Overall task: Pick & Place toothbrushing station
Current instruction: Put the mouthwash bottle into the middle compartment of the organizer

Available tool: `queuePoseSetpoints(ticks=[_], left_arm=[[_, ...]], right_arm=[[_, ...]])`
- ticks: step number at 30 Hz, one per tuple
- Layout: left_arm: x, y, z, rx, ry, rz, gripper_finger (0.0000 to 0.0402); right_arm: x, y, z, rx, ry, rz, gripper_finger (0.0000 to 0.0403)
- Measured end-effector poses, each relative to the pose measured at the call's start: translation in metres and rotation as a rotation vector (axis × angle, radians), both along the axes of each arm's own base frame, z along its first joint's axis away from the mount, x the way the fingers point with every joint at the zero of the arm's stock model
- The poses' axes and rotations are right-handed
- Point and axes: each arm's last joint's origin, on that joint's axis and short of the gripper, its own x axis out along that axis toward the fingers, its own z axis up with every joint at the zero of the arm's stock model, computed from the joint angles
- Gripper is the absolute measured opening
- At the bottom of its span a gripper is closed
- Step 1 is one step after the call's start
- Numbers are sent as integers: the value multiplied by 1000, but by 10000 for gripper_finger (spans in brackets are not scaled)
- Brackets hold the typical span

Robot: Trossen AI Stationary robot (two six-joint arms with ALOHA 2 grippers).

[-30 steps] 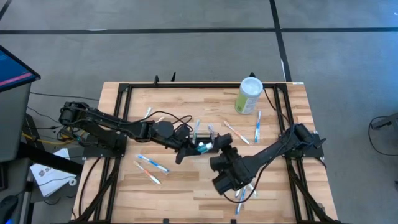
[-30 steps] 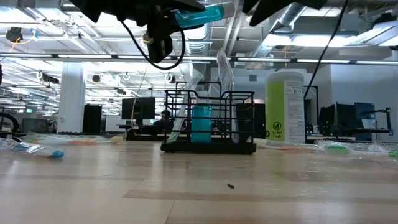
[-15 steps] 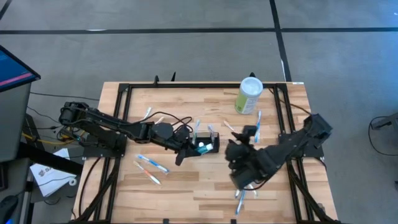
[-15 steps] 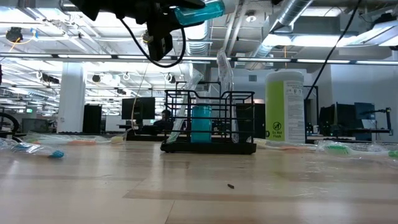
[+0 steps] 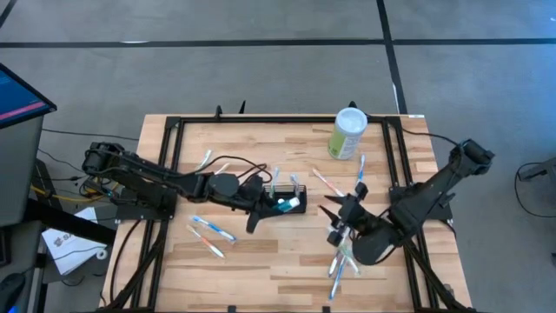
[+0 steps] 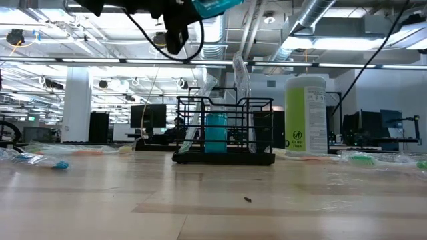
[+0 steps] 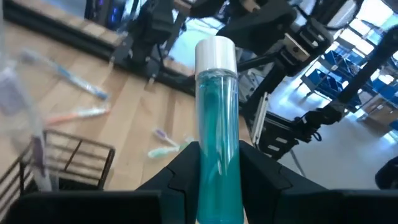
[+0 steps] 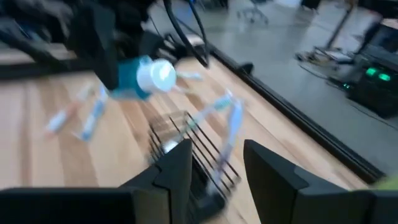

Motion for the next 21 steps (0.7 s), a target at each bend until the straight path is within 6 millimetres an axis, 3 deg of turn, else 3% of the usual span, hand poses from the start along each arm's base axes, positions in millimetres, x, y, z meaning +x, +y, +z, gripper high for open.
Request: queuePoseSetpoints(ticks=[11, 21], left_arm=[[0, -9, 9, 101, -108, 25, 81], [-1, -10, 12, 137, -143, 16, 81]], right_arm=[[22, -17, -3, 78, -261, 262, 133], [33, -30, -1, 130, -315, 364, 145]])
